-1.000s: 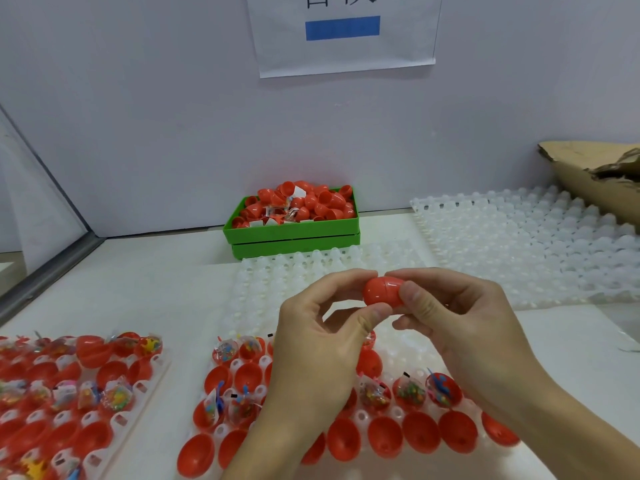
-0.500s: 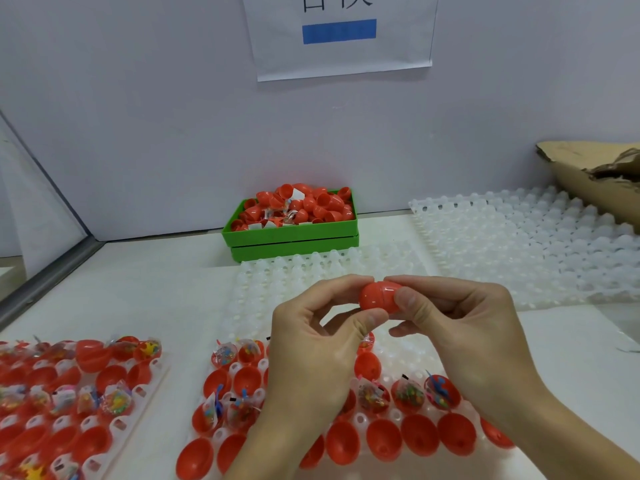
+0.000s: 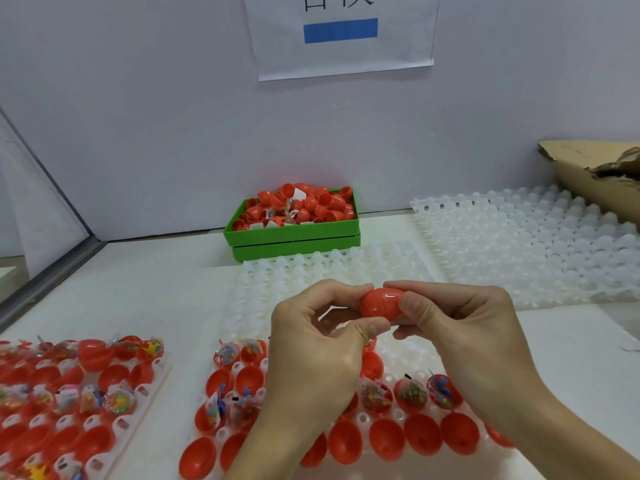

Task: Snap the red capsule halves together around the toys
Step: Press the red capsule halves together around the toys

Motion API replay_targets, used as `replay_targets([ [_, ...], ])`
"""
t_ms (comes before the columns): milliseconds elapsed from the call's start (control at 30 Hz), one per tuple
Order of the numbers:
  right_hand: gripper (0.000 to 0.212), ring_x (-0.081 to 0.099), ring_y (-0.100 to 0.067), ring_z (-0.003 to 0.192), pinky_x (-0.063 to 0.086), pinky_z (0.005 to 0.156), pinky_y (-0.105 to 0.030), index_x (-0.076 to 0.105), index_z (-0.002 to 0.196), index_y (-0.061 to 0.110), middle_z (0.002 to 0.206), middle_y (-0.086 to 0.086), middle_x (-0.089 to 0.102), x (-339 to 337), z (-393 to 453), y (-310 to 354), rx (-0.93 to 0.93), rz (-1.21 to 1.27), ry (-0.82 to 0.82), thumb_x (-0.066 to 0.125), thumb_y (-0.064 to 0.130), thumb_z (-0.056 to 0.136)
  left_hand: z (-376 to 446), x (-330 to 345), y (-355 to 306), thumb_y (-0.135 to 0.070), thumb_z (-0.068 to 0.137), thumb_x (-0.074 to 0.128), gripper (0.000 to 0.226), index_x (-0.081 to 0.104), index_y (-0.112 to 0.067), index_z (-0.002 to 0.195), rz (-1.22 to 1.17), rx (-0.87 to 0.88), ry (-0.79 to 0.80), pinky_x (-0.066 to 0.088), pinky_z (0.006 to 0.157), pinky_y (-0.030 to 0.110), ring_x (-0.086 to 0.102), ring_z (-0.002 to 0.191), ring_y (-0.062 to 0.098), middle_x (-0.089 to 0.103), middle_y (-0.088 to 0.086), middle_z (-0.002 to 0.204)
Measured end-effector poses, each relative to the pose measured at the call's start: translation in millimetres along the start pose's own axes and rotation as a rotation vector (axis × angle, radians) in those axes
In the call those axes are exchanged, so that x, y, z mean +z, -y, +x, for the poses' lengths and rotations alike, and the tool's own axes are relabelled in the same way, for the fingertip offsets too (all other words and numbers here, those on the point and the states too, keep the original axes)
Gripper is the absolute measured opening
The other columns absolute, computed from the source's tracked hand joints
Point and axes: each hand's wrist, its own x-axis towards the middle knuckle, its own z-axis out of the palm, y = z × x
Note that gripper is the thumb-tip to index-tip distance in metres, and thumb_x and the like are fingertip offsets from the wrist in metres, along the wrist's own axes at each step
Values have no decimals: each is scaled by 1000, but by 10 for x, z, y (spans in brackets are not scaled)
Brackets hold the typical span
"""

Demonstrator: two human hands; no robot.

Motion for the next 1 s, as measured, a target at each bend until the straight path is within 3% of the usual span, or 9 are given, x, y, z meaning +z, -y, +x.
replay_targets([
  [267,16,75,-20,67,58,56,-22,82,75,27,76,-4,78,20,-23,-8,29,10,-18,68,18,74,5,-9,10,-2,70,84,27,74,-25,82,154,71,4,57,68,20,70,78,8,72,-8,78],
  [333,21,76,-21,67,57,53,-22,82,75,26,76,-5,78,23,-28,-18,41,16,-15,67,11,80,4,-12,21,-12,69,81,20,74,-26,82,166,73,26,57,69,26,70,80,11,71,-7,79],
  [433,17,76,-21,68,56,52,-23,82,77,25,77,-5,78,29,-27,-14,46,15,-12,66,17,78,-5,-1,21,-21,71,77,15,70,-26,84,185,75,56,57,72,31,70,84,15,71,-8,81],
  [567,19,76,-21,72,58,53,-25,80,85,18,80,-3,78,11,-14,1,16,-4,-21,68,26,72,-15,9,-6,-26,75,78,14,72,-27,88,95,73,53,59,76,29,71,88,15,73,-9,87],
  [767,20,76,-21,72,59,57,-26,80,84,18,79,-3,78,20,-18,-17,6,-6,-37,70,26,69,-3,23,-13,-26,71,76,14,74,-20,83,-50,0,16,58,69,20,73,78,14,75,-4,80],
  [1000,19,76,-22,72,59,58,-25,80,83,19,80,-3,78,11,-18,-36,0,4,-30,70,25,69,4,27,7,-28,66,78,14,75,-24,79,-43,13,-22,57,67,19,72,75,14,74,-3,78],
])
